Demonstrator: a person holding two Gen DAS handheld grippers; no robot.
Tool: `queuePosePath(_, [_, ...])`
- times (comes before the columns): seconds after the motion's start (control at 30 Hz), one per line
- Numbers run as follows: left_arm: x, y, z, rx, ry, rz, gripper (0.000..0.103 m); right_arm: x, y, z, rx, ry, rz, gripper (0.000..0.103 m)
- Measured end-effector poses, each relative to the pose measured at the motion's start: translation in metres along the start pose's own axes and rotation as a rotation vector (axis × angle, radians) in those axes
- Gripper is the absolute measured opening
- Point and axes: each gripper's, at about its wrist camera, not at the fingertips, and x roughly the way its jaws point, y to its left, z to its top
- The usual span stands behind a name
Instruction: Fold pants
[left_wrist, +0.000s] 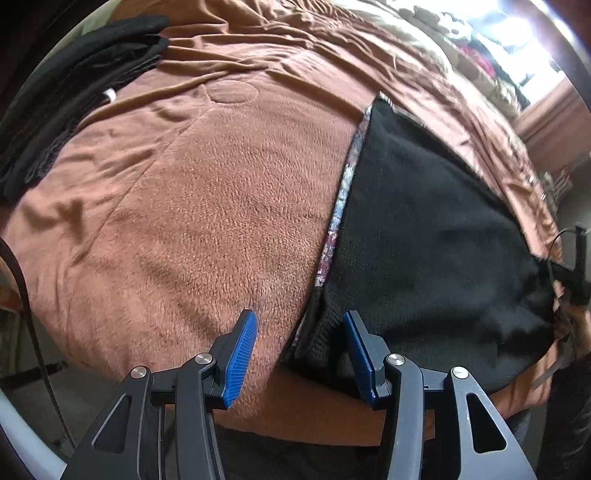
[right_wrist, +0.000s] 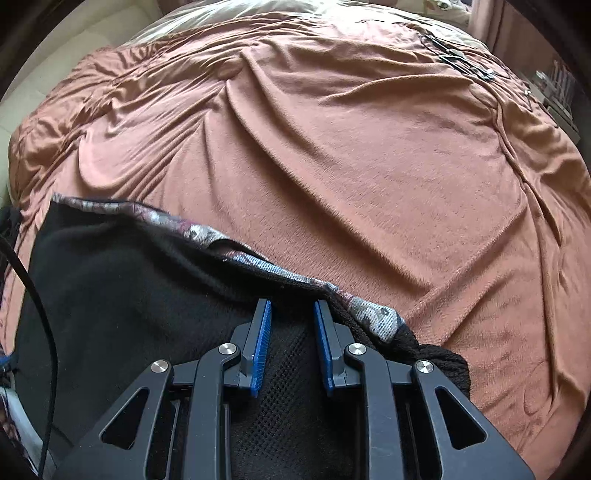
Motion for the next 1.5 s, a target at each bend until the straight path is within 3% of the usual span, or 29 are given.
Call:
queuePosePath(0.27, [-0.015, 0.014, -0.008, -0.082, -0.043, -0.144, 0.051, -0.042, 0.002, -0.02, -0.012, -0.105, 0.064, 0.021])
queuePosePath(0.43, [-0.019, 0.016, -0.016, -0.121, -0.053, -0.23, 0.069, -0.07, 0.013, -0.046, -0.074, -0.162, 0.064, 0.021])
queuePosePath(0.73, [-0.014, 0.02, -0.025, -0.153, -0.042, -0.322, 0.069, -0.093, 0.015, -0.087, -0.041, -0.187, 0.124, 0.021])
queuePosePath(1.07, [-0.004, 0.026, -0.036, -0.253, -0.02, -0.475, 0.069, -0.107, 0.025, -0.121, -0.017, -0.201, 0.175, 0.021])
queuePosePath(1.37, [0.003, 0.03, -0.037, -0.305, -0.045, -0.502, 0.069, -0.101, 0.041, -0.142, -0.013, -0.192, 0.238, 0.021])
queuePosePath(1.5, [0.0, 0.033, -0.038, -0.3, -0.101, -0.481, 0.06, -0.091, 0.05, -0.143, -0.02, -0.164, 0.266, 0.021])
